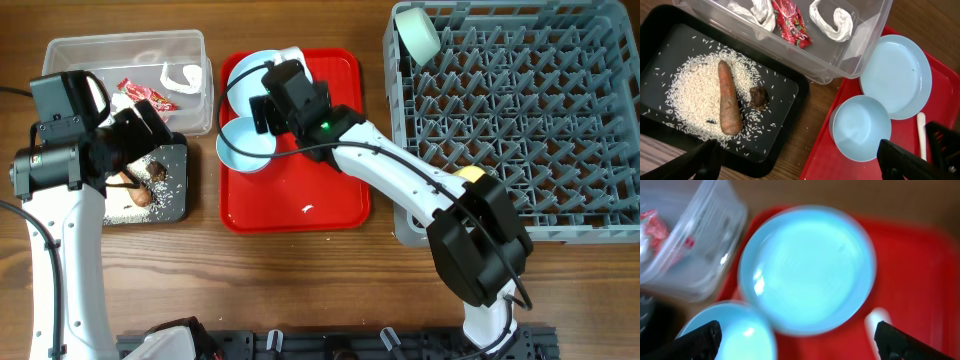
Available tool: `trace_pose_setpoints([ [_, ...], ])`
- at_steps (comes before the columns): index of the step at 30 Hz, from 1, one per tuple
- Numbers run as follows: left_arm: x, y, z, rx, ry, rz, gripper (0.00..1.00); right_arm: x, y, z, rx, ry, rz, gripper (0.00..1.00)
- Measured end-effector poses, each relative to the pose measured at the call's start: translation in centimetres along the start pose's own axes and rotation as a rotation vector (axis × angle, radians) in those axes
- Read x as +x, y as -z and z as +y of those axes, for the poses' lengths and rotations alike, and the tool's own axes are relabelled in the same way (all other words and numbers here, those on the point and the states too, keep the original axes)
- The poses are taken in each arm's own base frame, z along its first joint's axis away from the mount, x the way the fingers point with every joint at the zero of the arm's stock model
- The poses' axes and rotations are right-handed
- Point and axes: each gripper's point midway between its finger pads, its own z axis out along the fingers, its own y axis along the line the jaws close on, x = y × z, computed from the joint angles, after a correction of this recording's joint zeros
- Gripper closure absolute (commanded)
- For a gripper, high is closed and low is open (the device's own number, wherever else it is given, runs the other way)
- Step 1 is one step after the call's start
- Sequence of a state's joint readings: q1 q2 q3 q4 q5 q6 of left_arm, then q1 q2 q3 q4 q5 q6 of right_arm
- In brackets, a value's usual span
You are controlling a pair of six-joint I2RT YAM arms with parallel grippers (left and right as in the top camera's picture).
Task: Sort waste into correct bins and load items into the dishwasher rack
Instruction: 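Reach the right gripper to the light-blue bowl and grasp its rim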
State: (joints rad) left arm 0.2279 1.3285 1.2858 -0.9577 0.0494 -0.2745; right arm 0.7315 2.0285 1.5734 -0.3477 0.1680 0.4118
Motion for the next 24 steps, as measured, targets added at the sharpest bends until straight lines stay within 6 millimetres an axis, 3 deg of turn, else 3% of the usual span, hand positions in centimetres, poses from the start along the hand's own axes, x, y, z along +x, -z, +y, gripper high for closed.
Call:
trace_pose_setpoints([
  [2,0.0,0.0,0.0,0.0,0.0,0.0,0.0,2.3,0.2,0.5,-0.036,-0.127,0.103,0.12],
  [8,0.0,0.0,0.0,0.0,0.0,0.0,0.0,4.6,-0.5,1.1,-0.08,-0.341,0.165,0.3],
  [14,0.0,0.0,0.0,0.0,0.0,0.0,0.0,7.2,-1.8,0.6,-0.087,-0.466,0.182,0.41],
  [19,0.0,0.0,0.0,0.0,0.0,0.0,0.0,7.8,-2.2,0.8,-0.109,-0.536,0.167,0.43],
  [22,0.0,0.0,0.0,0.0,0.0,0.0,0.0,7.2,-2.4,1.8,-0.15,-0.55,0.14,0.44],
  [24,0.0,0.0,0.0,0.0,0.0,0.0,0.0,7.1,-2.6,2.4,-0.173,-0.551,0.136,0.49],
])
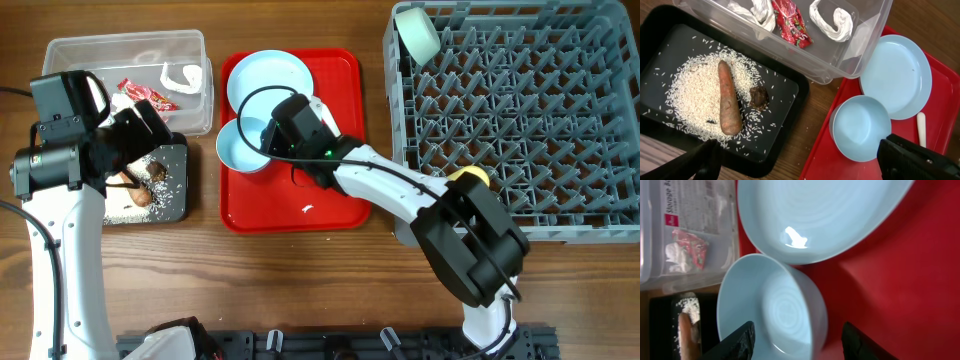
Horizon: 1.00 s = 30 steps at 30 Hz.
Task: Sort waste into correct bins and load items into the dishwasher rack
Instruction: 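Reach the right gripper to the light-blue bowl and grasp its rim, then carry the light-blue bowl into the rack and release it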
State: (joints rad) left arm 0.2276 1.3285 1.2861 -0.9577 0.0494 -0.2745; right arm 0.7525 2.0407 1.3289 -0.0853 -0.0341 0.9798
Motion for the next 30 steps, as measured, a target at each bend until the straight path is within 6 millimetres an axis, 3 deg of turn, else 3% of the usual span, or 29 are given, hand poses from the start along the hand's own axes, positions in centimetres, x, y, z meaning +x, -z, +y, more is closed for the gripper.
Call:
trace_pose_setpoints([
  [7,0.0,0.0,0.0,0.0,0.0,0.0,0.0,1.9,-1.7,-1.3,0.023,-0.013,0.058,0.74],
  [11,0.0,0.0,0.0,0.0,0.0,0.0,0.0,2.0,-1.8,-1.3,0.021,-0.017,0.063,0.95],
  [23,0.0,0.0,0.0,-0.001,0.0,0.0,0.0,2.1,-1.7,-2.2,0.035,0.018,0.097,0.96],
  [27,0.0,0.0,0.0,0.0,0.0,0.0,0.0,1.1,-1.3,-3.2,0.036,0.044,0.118,0.96],
  [30,0.0,0.0,0.0,0.0,0.0,0.0,0.0,-0.5,0.1,-3.8,0.056,0.085,0.102,0.96],
])
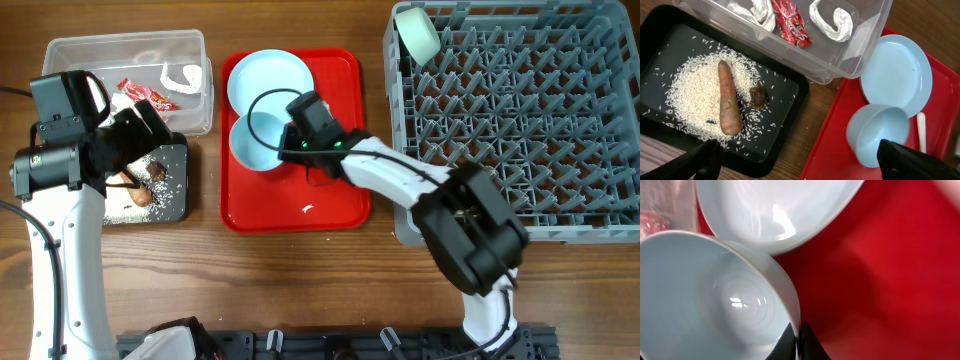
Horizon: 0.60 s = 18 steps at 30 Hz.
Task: Sort waste into correct bins and load items into the dishwasher rack
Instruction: 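Carry the light-blue bowl into the rack and release it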
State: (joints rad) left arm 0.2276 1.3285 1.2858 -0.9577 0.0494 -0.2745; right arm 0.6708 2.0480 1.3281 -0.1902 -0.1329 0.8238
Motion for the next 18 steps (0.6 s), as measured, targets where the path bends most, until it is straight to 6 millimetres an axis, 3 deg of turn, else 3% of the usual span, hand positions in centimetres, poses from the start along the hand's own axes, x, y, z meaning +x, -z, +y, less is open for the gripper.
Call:
trace_pose_setpoints([
  [2,0.0,0.0,0.0,0.0,0.0,0.0,0.0,-1.3,1.8,-0.4,0.032,0.037,-0.035,0.96],
  [5,0.0,0.0,0.0,0.0,0.0,-0.001,0.0,-4.5,6.8,-0.5,0.107,0.146,-0.161,0.96],
  [6,0.0,0.0,0.0,0.0,0.0,0.0,0.0,-6.4,9.9,-0.4,0.144,0.165,-0.252,0.96],
  [10,0.0,0.0,0.0,0.0,0.0,0.0,0.0,-11.2,19.1,-2.5,0.372,0.253,-0.52,0.96],
  [12,0.0,0.0,0.0,0.0,0.0,0.0,0.0,-13.7,24.7,-4.1,0.523,0.259,-0.686,0.96],
  [13,0.0,0.0,0.0,0.0,0.0,0.0,0.0,-15.4,29.1,-5.8,0.682,0.259,-0.806,0.96],
  [16,0.0,0.0,0.0,0.0,0.0,0.0,0.0,-17.2,33.4,-8.4,0.924,0.27,-0.901,0.96],
  [18,0.0,0.0,0.0,0.0,0.0,-0.001,0.0,-17.9,34.6,-10.4,1.087,0.305,-0.885,0.96],
])
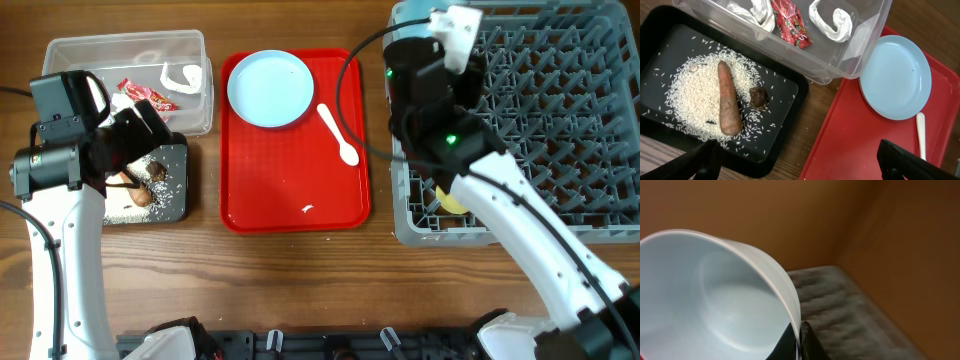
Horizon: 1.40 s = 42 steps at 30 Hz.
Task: Sort waste into correct bins and load items into the dishwasher rack
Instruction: 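Carry the light-blue bowl into the rack and release it, then reach the right gripper to the edge of the light-blue plate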
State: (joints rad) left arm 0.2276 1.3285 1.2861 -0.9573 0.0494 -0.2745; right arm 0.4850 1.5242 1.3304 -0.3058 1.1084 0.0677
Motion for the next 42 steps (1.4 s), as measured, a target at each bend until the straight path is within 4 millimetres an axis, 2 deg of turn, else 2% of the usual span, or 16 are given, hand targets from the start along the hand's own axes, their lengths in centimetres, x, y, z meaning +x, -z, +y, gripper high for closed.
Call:
trace_pose_setpoints([
  [2,0.0,0.0,0.0,-0.001,0.0,0.0,0.0,1.0,-1.9,-1.0,0.09,0.16,0.032,0.96],
  [5,0.0,0.0,0.0,0.0,0.0,0.0,0.0,3.1,-4.3,-1.2,0.149,0.428,0.101,0.96],
  [8,0.0,0.0,0.0,-0.001,0.0,0.0,0.0,5.5,-6.1,0.1,0.154,0.719,0.169,0.96],
  [12,0.0,0.0,0.0,0.0,0.0,0.0,0.0,7.7,-7.5,2.7,0.133,0.956,0.202,0.96],
  [21,0.0,0.0,0.0,0.0,0.0,0.0,0.0,9.6,-8.2,4.7,0.118,1.109,0.221,0.96],
  [30,0.0,0.0,0.0,0.0,0.0,0.0,0.0,9.8,-6.2,7.9,0.048,1.155,0.16,0.96],
  [34,0.0,0.0,0.0,0.0,0.0,0.0,0.0,9.9,-6.1,8.4,0.024,1.16,0.151,0.95],
  [36,0.0,0.0,0.0,0.0,0.0,0.0,0.0,9.9,-6.1,8.4,0.023,1.16,0.151,0.84],
  [37,0.0,0.0,0.0,0.0,0.0,0.0,0.0,9.9,-6.1,8.5,0.018,1.163,0.15,0.71],
  [38,0.0,0.0,0.0,0.0,0.0,0.0,0.0,10.0,-6.1,8.6,0.01,1.166,0.148,0.47],
  [39,0.0,0.0,0.0,0.0,0.0,0.0,0.0,10.0,-6.1,8.7,0.003,1.167,0.147,0.37],
  [41,0.0,0.0,0.0,0.0,0.0,0.0,0.0,10.0,-6.0,8.9,-0.002,1.167,0.142,0.23],
  [42,0.0,0.0,0.0,0.0,0.0,0.0,0.0,10.0,-5.9,9.0,-0.005,1.17,0.141,0.21],
])
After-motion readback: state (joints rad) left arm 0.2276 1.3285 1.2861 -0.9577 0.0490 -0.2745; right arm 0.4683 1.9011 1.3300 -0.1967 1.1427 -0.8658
